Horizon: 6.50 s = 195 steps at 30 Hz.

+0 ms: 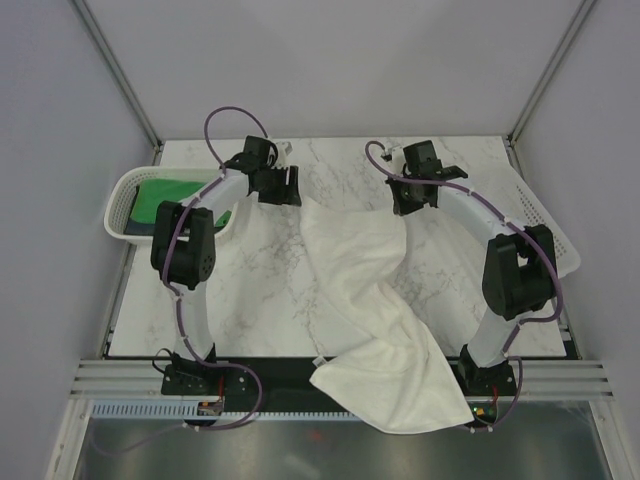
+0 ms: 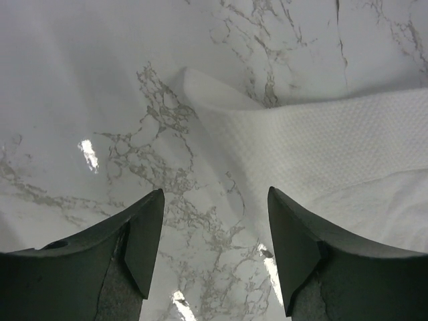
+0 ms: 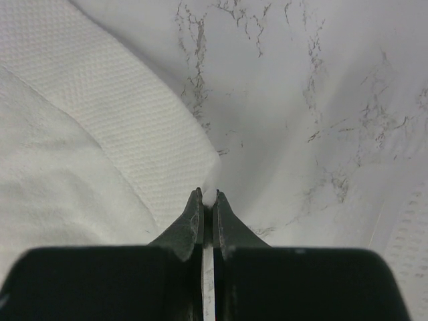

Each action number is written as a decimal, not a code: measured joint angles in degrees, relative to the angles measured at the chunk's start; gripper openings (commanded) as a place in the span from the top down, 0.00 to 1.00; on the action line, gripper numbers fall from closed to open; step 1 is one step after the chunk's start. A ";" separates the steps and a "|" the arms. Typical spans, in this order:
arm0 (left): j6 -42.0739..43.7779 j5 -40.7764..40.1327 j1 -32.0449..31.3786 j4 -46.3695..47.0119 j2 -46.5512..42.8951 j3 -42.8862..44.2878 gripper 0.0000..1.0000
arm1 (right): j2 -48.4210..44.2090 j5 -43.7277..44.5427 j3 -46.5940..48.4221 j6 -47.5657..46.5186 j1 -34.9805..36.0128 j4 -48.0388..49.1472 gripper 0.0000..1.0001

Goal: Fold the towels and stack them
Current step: Flatten out the crumpled towel

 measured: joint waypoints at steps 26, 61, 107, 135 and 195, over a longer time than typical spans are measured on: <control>0.35 17.94 0.52 6.12 19.56 19.34 0.29 | 0.39 6.71 -1.40 3.19 -5.01 -1.03 1.00; -8.39 -3.74 -0.85 4.57 -33.05 36.76 0.98 | -25.94 -5.99 20.15 15.32 -3.30 36.70 1.00; -11.54 -8.85 -0.02 -6.75 -28.35 45.42 0.98 | -18.14 -13.94 32.54 21.79 -3.98 36.74 1.00; -4.02 -11.45 3.41 30.23 6.34 38.56 0.98 | 24.15 -11.37 48.22 15.52 -7.74 47.15 1.00; -2.95 -8.02 -0.81 32.06 -17.03 21.07 0.98 | 0.39 -13.64 30.05 23.08 -8.04 49.18 1.00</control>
